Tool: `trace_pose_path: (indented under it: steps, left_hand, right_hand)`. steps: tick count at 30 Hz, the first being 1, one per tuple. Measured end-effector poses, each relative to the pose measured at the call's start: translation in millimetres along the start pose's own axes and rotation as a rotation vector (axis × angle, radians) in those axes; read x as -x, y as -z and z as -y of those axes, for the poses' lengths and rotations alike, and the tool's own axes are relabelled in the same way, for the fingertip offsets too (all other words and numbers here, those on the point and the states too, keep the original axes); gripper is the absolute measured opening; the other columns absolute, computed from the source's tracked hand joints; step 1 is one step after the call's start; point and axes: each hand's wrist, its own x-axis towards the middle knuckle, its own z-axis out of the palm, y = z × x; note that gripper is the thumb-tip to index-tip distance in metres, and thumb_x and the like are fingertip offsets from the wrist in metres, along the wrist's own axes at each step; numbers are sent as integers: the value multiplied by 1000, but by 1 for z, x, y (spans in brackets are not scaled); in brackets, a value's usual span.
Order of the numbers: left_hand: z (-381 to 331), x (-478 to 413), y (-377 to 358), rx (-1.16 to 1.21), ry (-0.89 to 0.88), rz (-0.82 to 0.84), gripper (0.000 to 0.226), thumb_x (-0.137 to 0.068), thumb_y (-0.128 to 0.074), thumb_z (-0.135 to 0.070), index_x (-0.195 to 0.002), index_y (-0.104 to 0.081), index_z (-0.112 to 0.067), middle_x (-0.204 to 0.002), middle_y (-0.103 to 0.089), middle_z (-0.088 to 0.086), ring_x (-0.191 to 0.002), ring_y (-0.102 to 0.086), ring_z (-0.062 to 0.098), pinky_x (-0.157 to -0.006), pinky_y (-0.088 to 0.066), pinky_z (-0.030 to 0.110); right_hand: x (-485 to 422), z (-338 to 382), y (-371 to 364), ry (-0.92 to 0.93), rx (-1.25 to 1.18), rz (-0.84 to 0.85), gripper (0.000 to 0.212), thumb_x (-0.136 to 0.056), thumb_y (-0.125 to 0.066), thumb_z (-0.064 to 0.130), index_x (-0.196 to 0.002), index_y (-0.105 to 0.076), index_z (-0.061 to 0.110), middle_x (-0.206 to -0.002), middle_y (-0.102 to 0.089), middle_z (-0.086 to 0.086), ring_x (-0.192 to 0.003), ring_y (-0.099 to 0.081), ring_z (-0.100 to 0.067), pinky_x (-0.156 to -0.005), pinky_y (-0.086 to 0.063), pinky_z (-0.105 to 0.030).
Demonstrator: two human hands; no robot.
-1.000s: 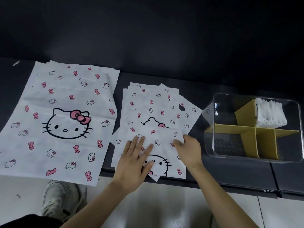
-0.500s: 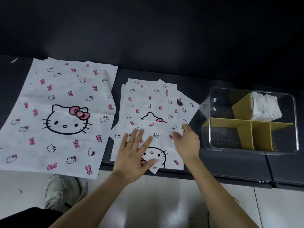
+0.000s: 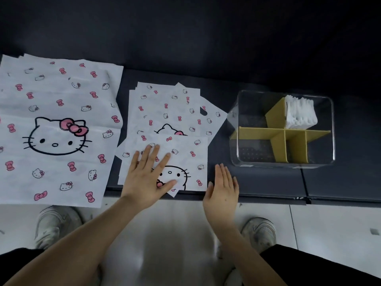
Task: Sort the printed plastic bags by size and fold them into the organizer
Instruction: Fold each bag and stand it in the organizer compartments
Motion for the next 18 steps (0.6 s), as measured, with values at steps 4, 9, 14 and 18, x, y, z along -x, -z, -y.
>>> trace_pose_path:
  steps: [4,9,14,18]
  left_hand:
    - [-2,1,0,5,0,-1,76,-90,-23,-68,-150,-25,-22,-158,-13,12,-146,-10,30,-116,-10,51]
    - [-3,0,5,15,8,32,76,-90,-20,-69,-150,-25,-21,-158,-15,12,-146,-11,30,-117,-6,49]
    - [2,-4,8,29,-27,65,78,-91,-16,-71,-149,-27,-20,-156,-18,16,-145,-11,30,-117,-1,45]
    - [0,-11,26,106,-97,-179,60,-89,-43,-52,-128,-57,-9,-133,-50,23,-125,-45,40,-111,-24,47]
  right_hand:
    - [-5,22,19,-253,-270,-58,30,-90,-51,7,-117,-62,1,-102,-65,-15,-90,-60,-36,-78,-50,-42]
    - [-21,37,31,-742,-753,212,23,-94,-46,26,-89,-58,7,-77,-63,-7,-71,-63,-29,-72,-54,-43]
    - [-30,41,47,-854,-957,409,15,-84,-56,2,-69,-59,3,-56,-54,-6,-37,-49,-11,-37,-39,-20]
    - [-24,42,53,-1003,-1230,417,18,-87,-58,-3,-72,-54,5,-64,-59,-9,-39,-57,-12,-41,-48,-21]
